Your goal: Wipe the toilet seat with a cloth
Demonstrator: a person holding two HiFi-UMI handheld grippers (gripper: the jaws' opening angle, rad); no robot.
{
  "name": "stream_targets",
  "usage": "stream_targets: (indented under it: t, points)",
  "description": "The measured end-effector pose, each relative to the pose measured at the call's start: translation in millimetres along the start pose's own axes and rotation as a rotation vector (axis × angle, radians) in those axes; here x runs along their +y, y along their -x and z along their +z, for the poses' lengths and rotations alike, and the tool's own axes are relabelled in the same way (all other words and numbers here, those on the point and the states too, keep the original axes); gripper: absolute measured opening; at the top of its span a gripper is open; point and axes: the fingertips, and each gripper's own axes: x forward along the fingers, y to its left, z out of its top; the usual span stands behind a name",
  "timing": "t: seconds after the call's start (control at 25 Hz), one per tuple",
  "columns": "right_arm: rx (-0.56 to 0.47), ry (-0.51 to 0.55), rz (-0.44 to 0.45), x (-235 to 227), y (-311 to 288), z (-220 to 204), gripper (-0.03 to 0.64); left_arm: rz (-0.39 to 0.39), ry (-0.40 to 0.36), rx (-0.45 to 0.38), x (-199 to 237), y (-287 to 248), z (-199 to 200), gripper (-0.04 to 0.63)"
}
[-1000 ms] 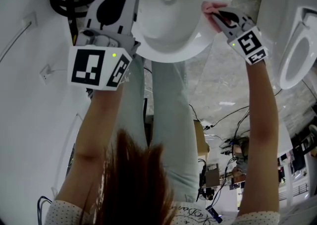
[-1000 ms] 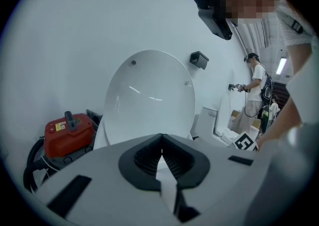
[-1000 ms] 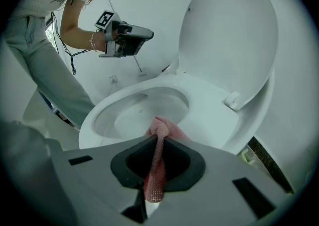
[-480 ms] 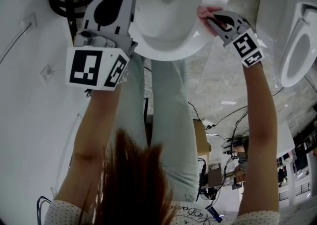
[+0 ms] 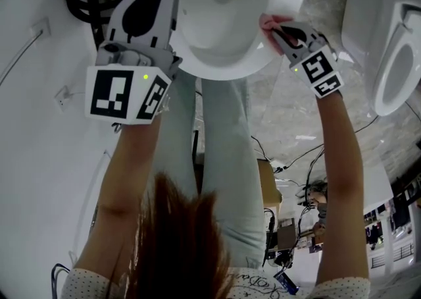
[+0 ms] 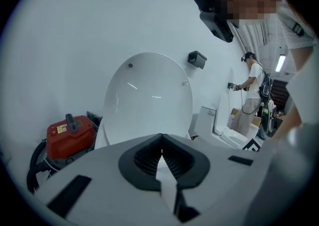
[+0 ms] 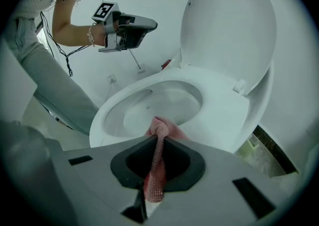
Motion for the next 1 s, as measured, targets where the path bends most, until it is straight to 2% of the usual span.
stream_targets:
  t: [0.56,1.0]
  points:
    - [0.031,-0.040,-0.033,25.7,-4.2,-4.4,0.035,-0.037,0.032,0.015,-1.3,23.8,-21.4,0.005]
    - [0.039,-0.115,-0.119,38.3,-5.6,-9.5,0.035,-0.089,0.012,0.015,5.6,44.1,-18.9,0.005]
